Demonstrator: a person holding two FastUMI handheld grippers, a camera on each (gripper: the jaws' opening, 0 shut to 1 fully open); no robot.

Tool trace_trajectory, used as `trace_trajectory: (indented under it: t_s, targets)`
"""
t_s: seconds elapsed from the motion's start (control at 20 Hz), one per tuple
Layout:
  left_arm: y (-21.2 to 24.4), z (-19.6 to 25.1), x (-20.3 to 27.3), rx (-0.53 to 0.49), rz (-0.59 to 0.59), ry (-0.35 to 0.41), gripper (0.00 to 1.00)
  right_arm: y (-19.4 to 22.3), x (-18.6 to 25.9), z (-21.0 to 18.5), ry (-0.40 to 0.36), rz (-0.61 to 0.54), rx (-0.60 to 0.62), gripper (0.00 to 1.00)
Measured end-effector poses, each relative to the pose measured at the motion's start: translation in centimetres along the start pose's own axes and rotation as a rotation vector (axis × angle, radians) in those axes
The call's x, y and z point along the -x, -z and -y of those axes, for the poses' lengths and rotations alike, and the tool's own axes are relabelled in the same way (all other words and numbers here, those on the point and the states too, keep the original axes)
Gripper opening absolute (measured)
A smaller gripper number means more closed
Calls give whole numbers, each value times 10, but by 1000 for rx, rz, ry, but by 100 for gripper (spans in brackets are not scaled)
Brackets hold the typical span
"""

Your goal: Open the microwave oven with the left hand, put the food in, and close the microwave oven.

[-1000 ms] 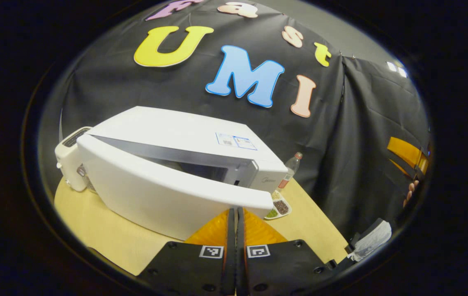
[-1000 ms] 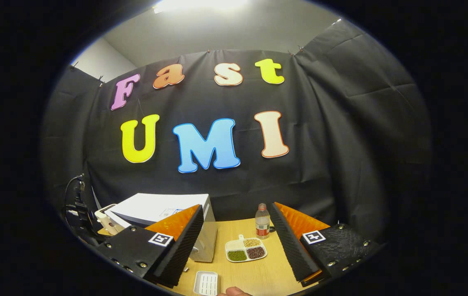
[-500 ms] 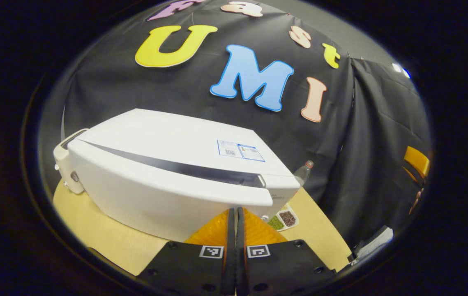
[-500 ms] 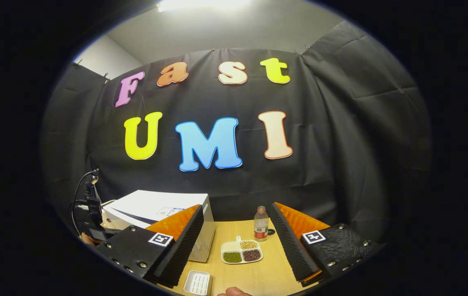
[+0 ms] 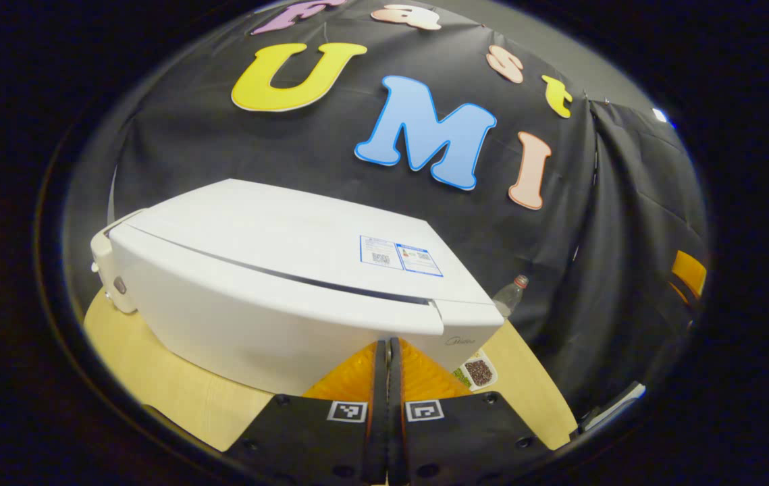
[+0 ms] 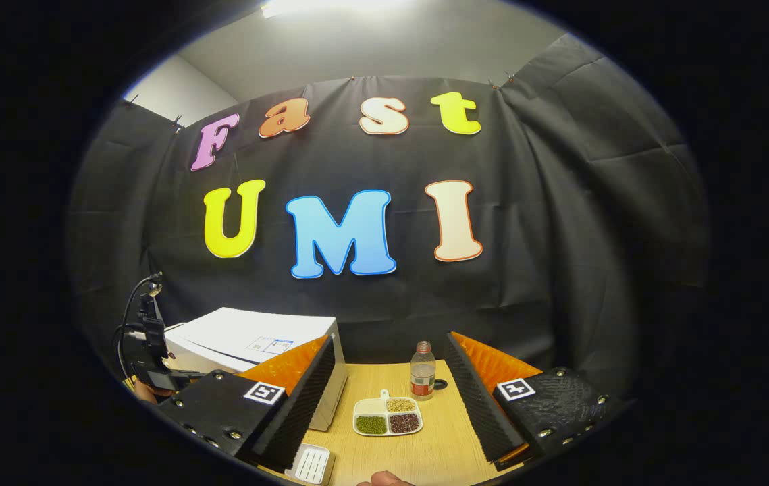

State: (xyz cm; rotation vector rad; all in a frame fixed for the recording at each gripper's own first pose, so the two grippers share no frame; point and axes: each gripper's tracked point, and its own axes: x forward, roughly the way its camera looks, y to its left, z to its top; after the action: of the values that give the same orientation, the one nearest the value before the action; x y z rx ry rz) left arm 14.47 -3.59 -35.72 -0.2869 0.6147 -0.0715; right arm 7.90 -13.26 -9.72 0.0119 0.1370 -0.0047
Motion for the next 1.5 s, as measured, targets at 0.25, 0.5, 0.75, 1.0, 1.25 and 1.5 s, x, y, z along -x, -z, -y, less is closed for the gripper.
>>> trace_trajectory:
  t_s: [0.25, 0.5, 0.75, 1.0, 1.25, 1.5]
  targets:
    - [0, 0, -2, -33, 21, -24, 7, 8, 2, 5, 11, -14, -13, 98]
    - [-2, 0, -5, -35, 31, -32, 7, 3, 9, 7, 23, 20, -21, 98]
    - [-6, 4, -12, -64, 28, -35, 7, 0, 12, 4, 12, 22, -19, 98]
    - [-64, 6, 27, -121, 164, -64, 7, -8, 16, -13, -16, 8, -24, 98]
    - [-174, 18, 141, -249, 415, -71, 8, -36, 26, -46, -24, 39, -33, 98]
    - [-232, 4, 264, -295, 564, -147, 51, -72, 38, -81, -13, 86, -21, 98]
